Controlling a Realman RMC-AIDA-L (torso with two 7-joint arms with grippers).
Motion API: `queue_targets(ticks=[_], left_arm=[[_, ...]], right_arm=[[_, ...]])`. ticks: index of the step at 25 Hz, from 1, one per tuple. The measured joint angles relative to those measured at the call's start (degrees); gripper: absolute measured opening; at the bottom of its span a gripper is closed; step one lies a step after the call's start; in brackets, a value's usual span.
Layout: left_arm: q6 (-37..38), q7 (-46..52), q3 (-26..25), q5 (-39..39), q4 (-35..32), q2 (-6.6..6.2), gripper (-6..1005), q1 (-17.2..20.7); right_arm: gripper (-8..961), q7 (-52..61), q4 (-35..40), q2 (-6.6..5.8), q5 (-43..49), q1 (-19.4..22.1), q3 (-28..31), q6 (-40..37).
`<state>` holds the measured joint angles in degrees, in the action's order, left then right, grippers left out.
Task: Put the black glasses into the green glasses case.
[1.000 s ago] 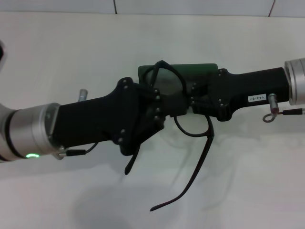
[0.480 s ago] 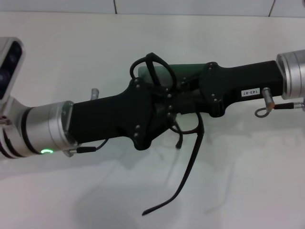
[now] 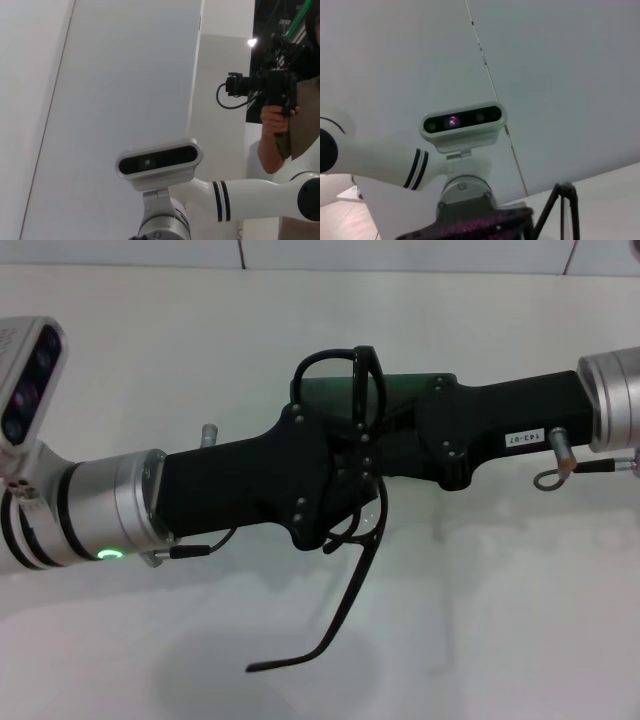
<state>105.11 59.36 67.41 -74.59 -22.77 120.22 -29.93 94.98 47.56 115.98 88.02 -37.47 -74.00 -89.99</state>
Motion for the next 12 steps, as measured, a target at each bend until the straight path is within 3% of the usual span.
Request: queue_targets(ticks=[6,12], left_arm=[[3.02,-1.09,-0.37,0.72,0.00,-0.23,17,0.77],[3.59,-1.19,-1.37,1.50,-0.57,-0.88,17,2.84]], right_arm=[[89,-0.77,-0.27,-0.36,-0.52,1.25,2.20,0.20],[88,-1.15,-0.34,-0.41,-0.56,2.72,8.21,-3.89]])
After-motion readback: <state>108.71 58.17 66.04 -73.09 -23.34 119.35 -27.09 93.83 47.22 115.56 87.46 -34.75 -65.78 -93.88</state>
